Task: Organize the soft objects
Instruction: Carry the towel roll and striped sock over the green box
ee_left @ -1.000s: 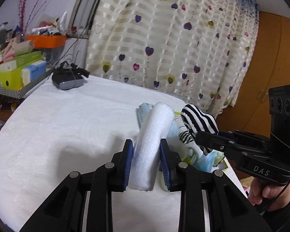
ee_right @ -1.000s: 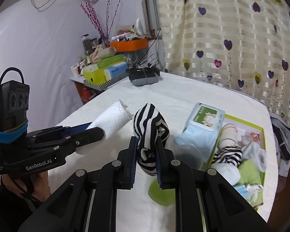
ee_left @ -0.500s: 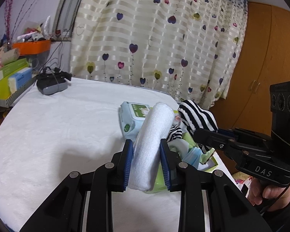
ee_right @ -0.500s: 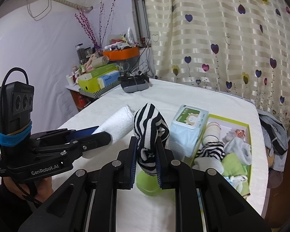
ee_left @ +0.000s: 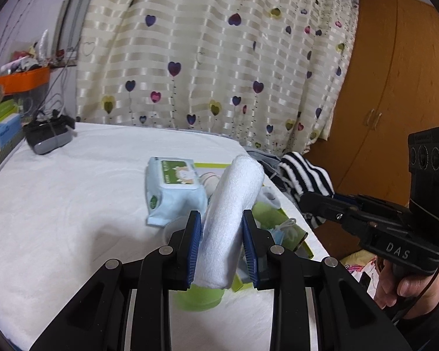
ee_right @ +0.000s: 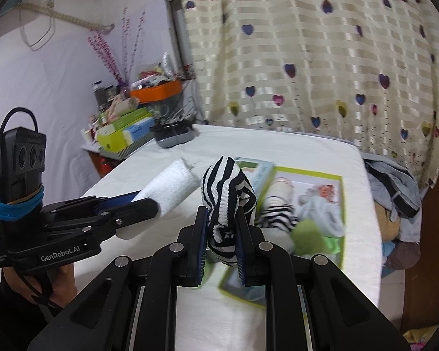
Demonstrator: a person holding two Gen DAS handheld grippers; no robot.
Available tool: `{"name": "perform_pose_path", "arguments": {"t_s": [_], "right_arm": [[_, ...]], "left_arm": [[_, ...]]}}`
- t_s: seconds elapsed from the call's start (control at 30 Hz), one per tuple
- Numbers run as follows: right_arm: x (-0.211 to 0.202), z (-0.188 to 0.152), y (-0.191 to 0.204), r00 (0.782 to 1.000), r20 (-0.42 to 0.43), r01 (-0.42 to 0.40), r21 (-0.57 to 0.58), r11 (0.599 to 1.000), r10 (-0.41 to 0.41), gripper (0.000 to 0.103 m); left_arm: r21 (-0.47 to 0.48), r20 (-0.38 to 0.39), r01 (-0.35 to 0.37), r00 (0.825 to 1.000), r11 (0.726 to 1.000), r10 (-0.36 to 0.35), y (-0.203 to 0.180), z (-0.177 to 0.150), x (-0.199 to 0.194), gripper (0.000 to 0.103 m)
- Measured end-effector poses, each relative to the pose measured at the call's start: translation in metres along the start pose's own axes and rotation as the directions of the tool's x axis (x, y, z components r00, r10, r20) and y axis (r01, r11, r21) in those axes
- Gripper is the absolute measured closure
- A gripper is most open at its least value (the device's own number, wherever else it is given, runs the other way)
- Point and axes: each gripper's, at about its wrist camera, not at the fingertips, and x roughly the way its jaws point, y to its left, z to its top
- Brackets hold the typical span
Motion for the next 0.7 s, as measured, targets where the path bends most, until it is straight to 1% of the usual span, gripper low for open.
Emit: {"name": "perform_pose_path", "arguments": {"t_s": [0.2, 0.37, 0.53, 0.7], "right_arm": [[-0.003, 0.003, -0.035, 0.999, 0.007, 0.049, 0.06, 0.997, -0.049, 0.085], [0.007, 0.001, -0.058, 0.997, -0.016, 0.071, 0.095, 0.993, -0.07, 0.085], [0.029, -0.009, -0.069, 0.996, -0.068, 0.066, 0.112, 0.991, -0.059, 0.085], [0.051, -0.017, -0.073, 0.993, -0.115, 0.054, 0.121, 0.991, -0.04, 0.085]], "left_arm": [[0.014, -0.02, 0.015, 1.0, 1.0, -0.014, -0.01, 0.009, 0.023, 0.077], [0.019, -0.029, 0.014, 0.999, 1.0, -0.014, -0.014, 0.016, 0.038, 0.077], [0.021, -0.032, 0.015, 0.999, 1.0, -0.014, -0.014, 0.017, 0.039, 0.077], [0.019, -0.045, 0.006, 0.999, 1.0, -0.005, -0.01, 0.022, 0.054, 0.077]]}}
